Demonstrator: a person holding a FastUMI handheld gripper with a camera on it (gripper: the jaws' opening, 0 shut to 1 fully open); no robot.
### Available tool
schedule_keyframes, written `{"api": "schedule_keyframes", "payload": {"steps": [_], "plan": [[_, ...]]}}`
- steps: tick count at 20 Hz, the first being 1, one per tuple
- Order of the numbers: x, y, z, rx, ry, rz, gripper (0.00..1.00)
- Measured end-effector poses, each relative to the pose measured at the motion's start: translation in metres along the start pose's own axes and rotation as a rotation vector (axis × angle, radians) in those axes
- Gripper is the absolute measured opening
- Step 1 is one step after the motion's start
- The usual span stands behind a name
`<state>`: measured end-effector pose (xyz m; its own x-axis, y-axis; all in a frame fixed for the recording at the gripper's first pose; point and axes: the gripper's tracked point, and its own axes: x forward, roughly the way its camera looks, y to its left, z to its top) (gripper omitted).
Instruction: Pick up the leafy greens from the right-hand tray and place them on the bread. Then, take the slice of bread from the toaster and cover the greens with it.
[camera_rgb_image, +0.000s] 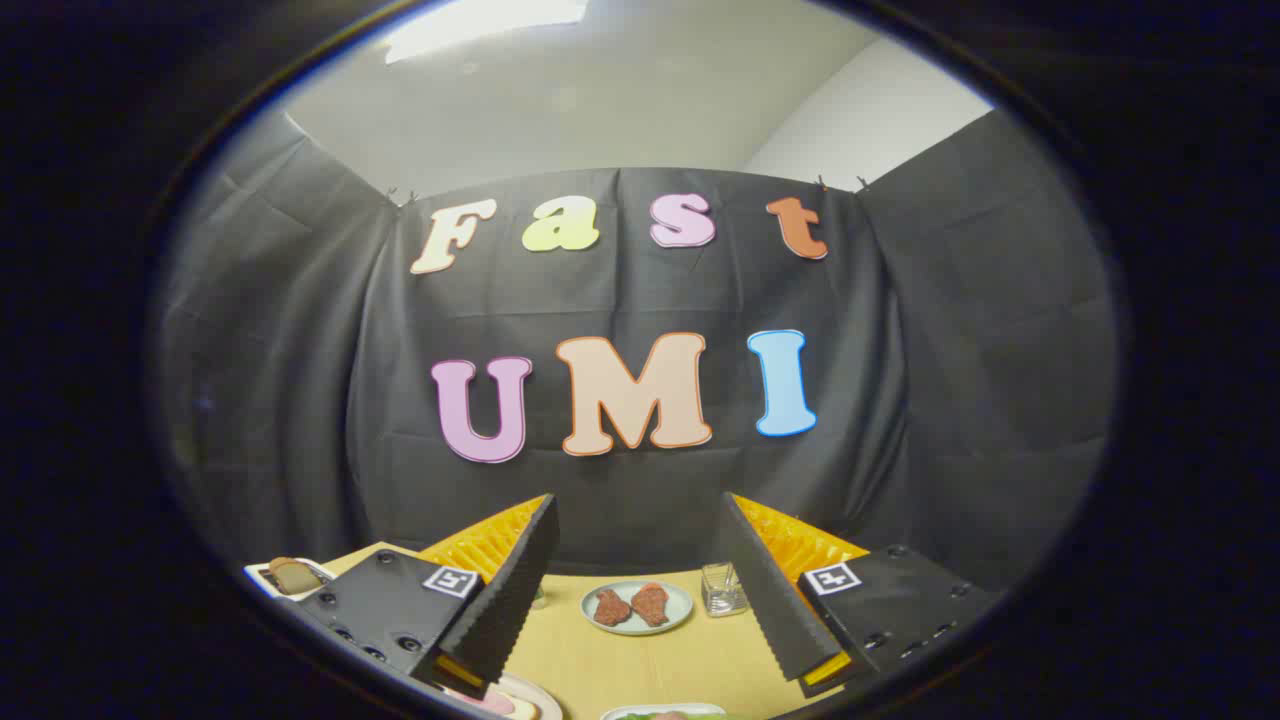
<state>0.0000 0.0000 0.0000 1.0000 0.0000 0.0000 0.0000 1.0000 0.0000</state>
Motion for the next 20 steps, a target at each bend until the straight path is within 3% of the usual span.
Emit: {"api": "schedule_keyframes", "payload": {"steps": [14, 20], "plan": [[-0.01, -0.001, 0.006, -0.053, -0.015, 0.02, 1.0], [-0.013, 0.009, 0.002, -0.088, 0.001, 0.104, 1.0]]}}
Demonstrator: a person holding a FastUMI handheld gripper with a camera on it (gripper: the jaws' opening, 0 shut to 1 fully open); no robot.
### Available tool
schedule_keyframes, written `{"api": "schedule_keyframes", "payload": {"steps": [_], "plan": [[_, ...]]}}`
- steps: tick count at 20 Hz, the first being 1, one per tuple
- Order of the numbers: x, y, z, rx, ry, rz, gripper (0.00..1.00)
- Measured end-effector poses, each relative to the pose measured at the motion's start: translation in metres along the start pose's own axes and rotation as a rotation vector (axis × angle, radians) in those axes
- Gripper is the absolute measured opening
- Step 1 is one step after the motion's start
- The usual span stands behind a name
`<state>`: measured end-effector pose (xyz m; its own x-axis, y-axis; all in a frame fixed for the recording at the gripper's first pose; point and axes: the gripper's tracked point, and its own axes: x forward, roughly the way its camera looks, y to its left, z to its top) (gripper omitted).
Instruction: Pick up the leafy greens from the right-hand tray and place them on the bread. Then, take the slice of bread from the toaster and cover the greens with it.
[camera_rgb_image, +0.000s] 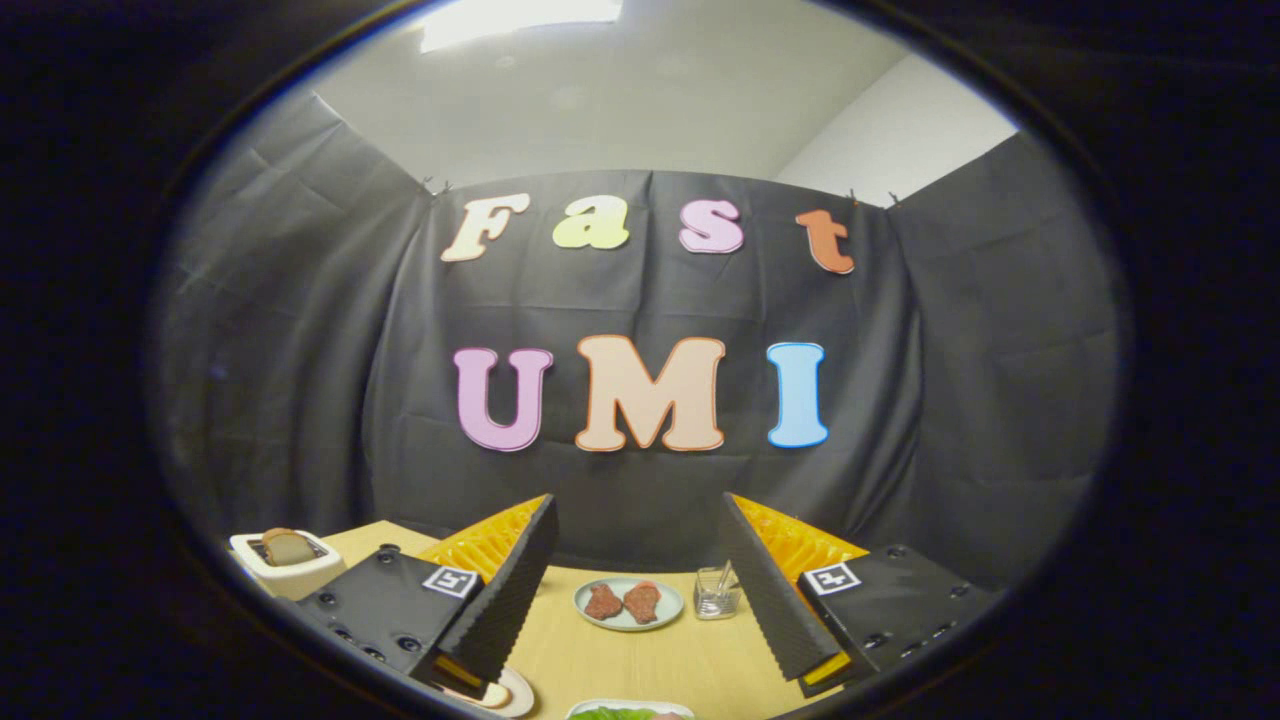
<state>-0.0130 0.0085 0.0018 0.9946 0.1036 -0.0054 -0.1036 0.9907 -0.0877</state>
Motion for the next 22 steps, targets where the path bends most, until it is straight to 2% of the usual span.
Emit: {"api": "schedule_keyframes", "payload": {"steps": [10, 14, 22], "plan": [[0.001, -0.004, -0.026, -0.112, 0.075, 0.192, 1.0], [0.003, -0.007, -0.049, -0.15, 0.14, 0.256, 1.0], [-0.008, -0.006, -0.111, -0.249, 0.329, 0.445, 1.0]]}}
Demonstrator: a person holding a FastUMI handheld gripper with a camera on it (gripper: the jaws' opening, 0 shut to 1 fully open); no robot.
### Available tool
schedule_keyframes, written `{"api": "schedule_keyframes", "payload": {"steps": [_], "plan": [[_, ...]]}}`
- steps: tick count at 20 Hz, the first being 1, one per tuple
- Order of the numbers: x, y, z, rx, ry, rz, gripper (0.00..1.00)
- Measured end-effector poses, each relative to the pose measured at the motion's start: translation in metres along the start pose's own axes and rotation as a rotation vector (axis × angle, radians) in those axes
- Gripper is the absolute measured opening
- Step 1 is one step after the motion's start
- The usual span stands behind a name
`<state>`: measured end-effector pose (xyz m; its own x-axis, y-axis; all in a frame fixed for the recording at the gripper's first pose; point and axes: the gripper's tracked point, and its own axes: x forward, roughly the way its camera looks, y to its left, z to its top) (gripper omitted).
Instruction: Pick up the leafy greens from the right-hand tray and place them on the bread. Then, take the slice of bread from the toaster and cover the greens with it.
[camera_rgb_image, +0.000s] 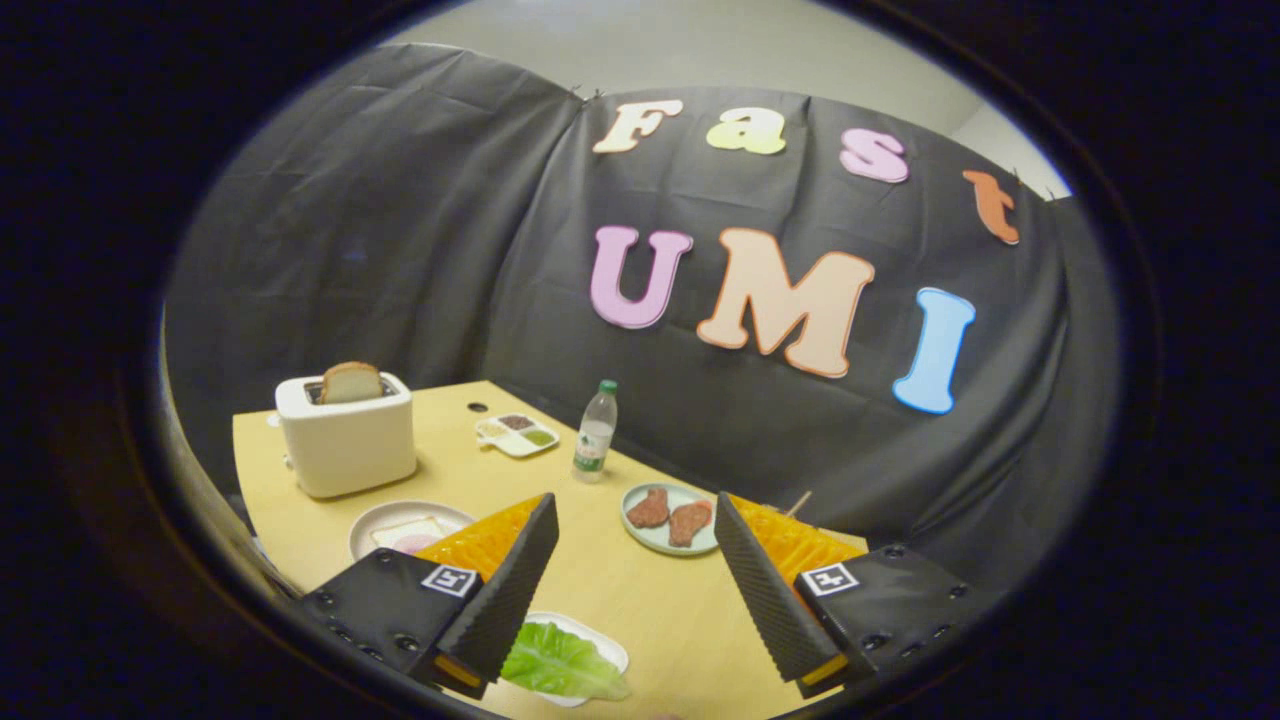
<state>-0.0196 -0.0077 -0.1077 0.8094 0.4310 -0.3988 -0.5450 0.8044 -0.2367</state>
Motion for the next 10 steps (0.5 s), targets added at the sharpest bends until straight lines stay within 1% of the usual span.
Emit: {"api": "schedule_keyframes", "payload": {"steps": [6, 10], "plan": [[0.008, 0.014, -0.043, -0.069, 0.116, 0.103, 1.0], [0.014, 0.022, -0.067, -0.075, 0.17, 0.162, 1.0]]}}
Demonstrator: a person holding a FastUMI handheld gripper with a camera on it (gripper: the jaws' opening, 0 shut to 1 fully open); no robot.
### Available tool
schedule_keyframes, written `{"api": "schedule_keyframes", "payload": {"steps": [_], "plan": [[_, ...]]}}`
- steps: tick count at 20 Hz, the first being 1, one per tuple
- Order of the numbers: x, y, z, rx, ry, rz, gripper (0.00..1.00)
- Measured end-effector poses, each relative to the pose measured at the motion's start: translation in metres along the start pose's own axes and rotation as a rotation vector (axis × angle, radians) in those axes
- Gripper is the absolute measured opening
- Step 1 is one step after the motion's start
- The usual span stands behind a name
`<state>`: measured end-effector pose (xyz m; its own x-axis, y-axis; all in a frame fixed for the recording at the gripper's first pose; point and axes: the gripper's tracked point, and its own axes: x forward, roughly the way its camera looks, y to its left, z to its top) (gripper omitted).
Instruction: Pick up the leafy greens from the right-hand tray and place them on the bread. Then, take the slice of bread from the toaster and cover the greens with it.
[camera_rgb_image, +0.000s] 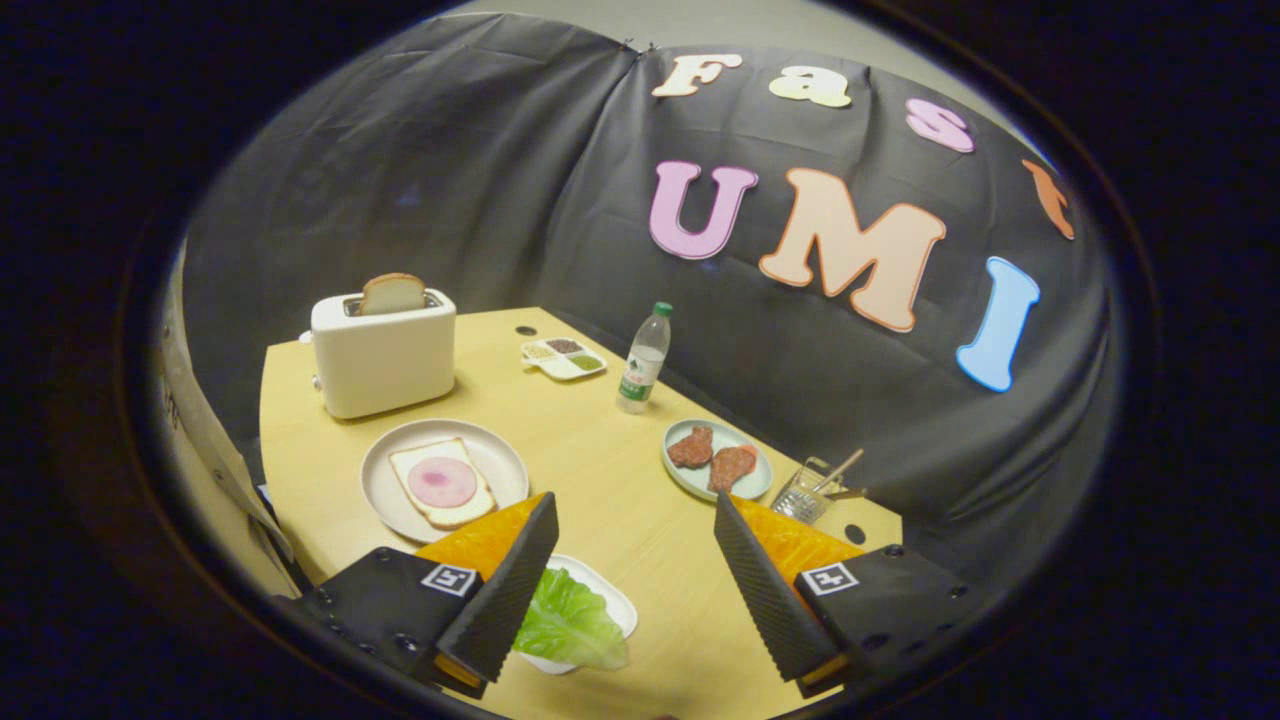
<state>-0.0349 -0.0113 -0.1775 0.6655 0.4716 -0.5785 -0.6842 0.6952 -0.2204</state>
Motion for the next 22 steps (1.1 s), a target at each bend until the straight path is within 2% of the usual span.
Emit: {"api": "schedule_keyframes", "payload": {"steps": [8, 16, 22], "plan": [[0.025, 0.02, -0.066, -0.024, 0.167, 0.1, 1.0], [0.04, 0.051, -0.106, -0.052, 0.269, 0.197, 1.0], [0.045, 0.063, -0.146, -0.053, 0.36, 0.232, 1.0]]}}
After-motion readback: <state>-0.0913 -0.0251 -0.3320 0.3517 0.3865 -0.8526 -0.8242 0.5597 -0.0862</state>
